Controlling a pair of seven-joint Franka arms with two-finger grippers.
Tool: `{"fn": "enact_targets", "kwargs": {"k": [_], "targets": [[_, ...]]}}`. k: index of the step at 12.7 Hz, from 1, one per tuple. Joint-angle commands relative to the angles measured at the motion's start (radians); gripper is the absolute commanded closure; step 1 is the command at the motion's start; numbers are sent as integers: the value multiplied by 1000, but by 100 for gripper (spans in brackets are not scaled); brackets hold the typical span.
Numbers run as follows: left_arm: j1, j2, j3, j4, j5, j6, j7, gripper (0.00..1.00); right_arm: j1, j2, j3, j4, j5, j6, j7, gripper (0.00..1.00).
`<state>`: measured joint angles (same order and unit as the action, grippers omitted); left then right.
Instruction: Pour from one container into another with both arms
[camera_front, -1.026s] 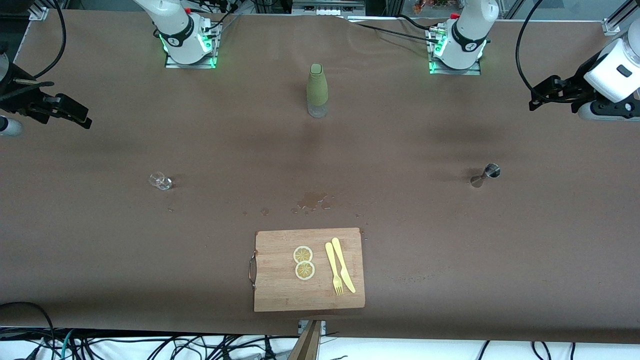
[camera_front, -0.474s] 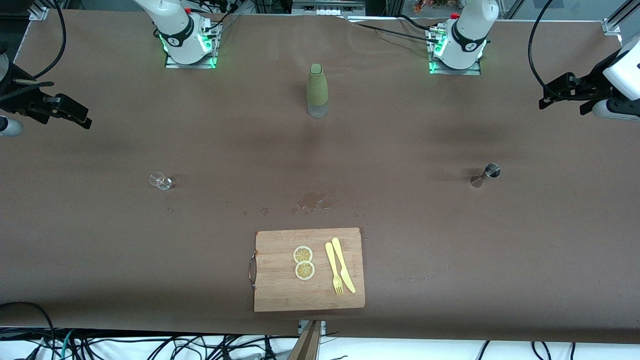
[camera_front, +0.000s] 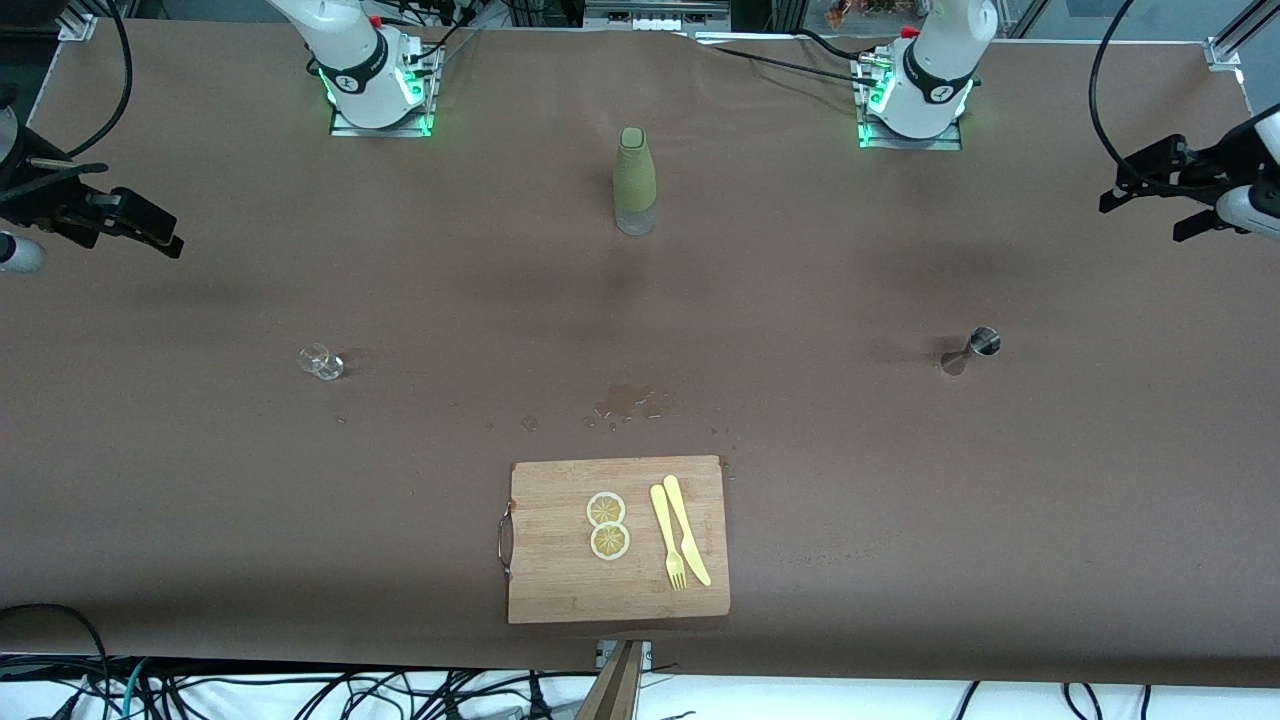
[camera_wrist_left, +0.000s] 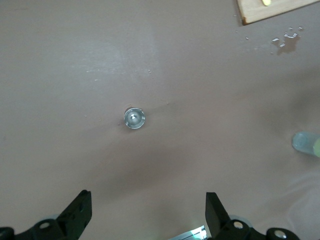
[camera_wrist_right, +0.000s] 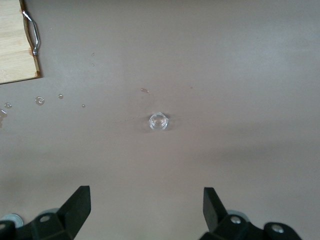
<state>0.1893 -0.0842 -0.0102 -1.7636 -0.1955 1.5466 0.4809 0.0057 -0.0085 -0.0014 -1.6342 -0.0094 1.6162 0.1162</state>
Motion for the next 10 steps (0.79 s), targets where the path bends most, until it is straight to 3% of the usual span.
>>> {"fn": "enact_targets", "kwargs": {"k": [1, 7, 10], "targets": [[68, 31, 0, -14, -80, 35, 206, 0, 7, -5, -5, -3, 2, 7, 11, 0], [167, 101, 0, -45, -246, 49, 580, 1, 8, 1, 0, -1, 2, -13, -7, 0], [222, 116, 1, -112, -332, 66, 732, 1, 20, 2, 17, -1, 3, -16, -12, 0]]}}
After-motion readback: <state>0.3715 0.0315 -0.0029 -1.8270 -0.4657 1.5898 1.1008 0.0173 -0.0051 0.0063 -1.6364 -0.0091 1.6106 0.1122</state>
